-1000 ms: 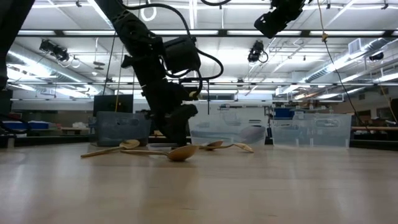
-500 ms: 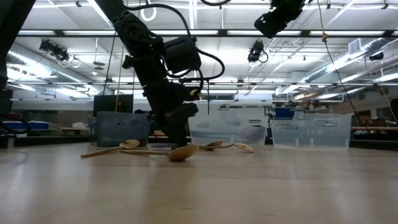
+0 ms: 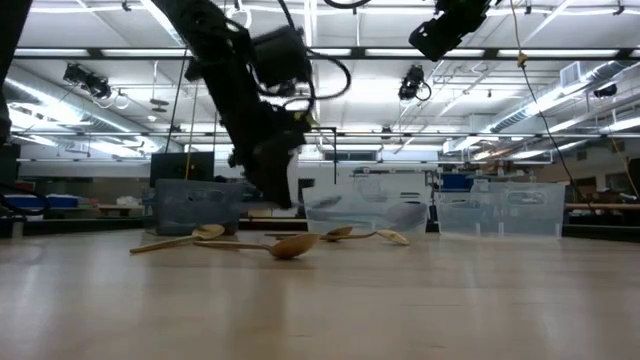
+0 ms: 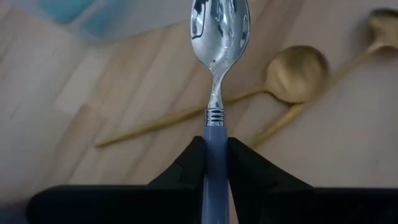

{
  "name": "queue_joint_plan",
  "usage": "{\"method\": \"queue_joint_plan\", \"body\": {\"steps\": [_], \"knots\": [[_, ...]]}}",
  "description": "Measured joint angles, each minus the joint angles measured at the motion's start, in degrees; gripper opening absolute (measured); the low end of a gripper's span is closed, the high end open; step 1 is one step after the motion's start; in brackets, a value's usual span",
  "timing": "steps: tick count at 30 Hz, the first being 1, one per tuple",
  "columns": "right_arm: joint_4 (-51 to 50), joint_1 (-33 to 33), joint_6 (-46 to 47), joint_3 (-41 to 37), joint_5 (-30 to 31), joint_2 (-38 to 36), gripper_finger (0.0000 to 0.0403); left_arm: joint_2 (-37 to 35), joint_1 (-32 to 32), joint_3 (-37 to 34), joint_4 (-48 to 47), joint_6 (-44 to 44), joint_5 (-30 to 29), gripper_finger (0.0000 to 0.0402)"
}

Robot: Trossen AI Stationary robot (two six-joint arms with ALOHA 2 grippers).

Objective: Sort silverware by color (type)
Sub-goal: Put the purple spoon into the black bin

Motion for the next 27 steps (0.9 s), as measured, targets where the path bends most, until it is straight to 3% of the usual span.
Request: {"method": "queue_joint_plan", "body": {"steps": [17,22,27], "knots": [[-0.07,0.45,-0.02,0.02,-0.07,0.00,0.0137,-16.19,-1.26,0.22,-6.08,4.47,-1.61,0.0057],[-0.05,0.79,-0.07,0.02,-0.36,0.00,0.0137,-19.74,-0.94,0.17,-12.56,6.88,-5.52,0.0058],[0.14,0.96,-0.54,0.00,-0.44,0.00,0.0137,-22.11,-0.99,0.17,-19.63,15.35,-10.83,0.0058]]}}
